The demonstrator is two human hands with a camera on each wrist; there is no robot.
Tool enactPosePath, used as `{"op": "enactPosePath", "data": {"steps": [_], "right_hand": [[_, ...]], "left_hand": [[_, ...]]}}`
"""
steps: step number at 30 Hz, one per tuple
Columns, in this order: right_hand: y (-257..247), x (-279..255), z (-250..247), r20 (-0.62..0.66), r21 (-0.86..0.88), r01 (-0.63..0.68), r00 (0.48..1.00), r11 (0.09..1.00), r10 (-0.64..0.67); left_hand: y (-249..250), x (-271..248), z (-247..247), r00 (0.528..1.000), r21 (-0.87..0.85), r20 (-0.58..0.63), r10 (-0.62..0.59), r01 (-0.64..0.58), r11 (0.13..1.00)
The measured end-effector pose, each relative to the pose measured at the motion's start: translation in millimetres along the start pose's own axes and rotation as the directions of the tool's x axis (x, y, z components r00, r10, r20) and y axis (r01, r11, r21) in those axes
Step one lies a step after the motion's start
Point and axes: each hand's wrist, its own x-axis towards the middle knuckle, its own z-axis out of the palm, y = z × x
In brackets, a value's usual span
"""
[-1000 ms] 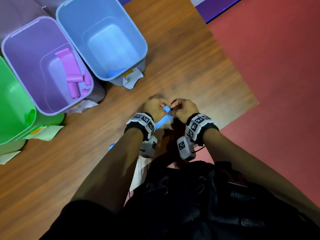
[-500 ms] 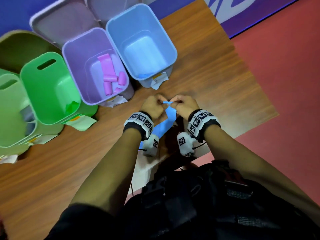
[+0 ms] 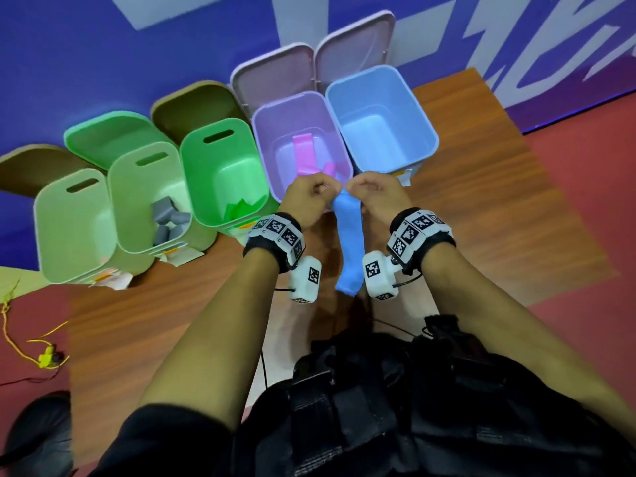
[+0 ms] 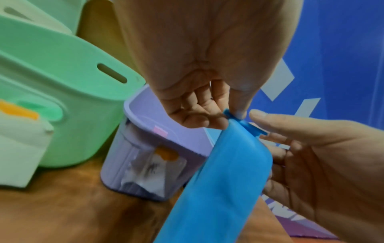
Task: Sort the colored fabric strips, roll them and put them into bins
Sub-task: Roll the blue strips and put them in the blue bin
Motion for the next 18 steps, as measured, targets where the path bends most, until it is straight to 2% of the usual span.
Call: {"op": "enactPosePath", "data": {"steps": [3,8,12,18], "right_hand": [[-18.0,-1.7,13.3,0.003,0.032,0.034,0.999,0.999,-0.034],[-44.8,-4.8,23.7,-0.013,-0.01,0.107,0.994,0.994,-0.108],[-58.7,-4.6,26.5,-0.017,0.029,0.166,0.986,0.986,-0.165],[-71.3,-4.6,25.6,-0.063,0.07,0.273,0.961,0.959,-0.269]], "left_hand": [[7.4,-4.4,-22.2,0.998,0.027,-0.054,0.037,-0.035,0.999],[23.0,-10.6,-47.4,0.987,0.048,-0.081,0.137,-0.133,0.99],[35.7,-16.8,-57.9,0.962,0.038,-0.114,0.249,-0.246,0.968],[45.0,-16.2,-70.7,0.948,0.059,-0.132,0.291,-0.285,0.957]]}}
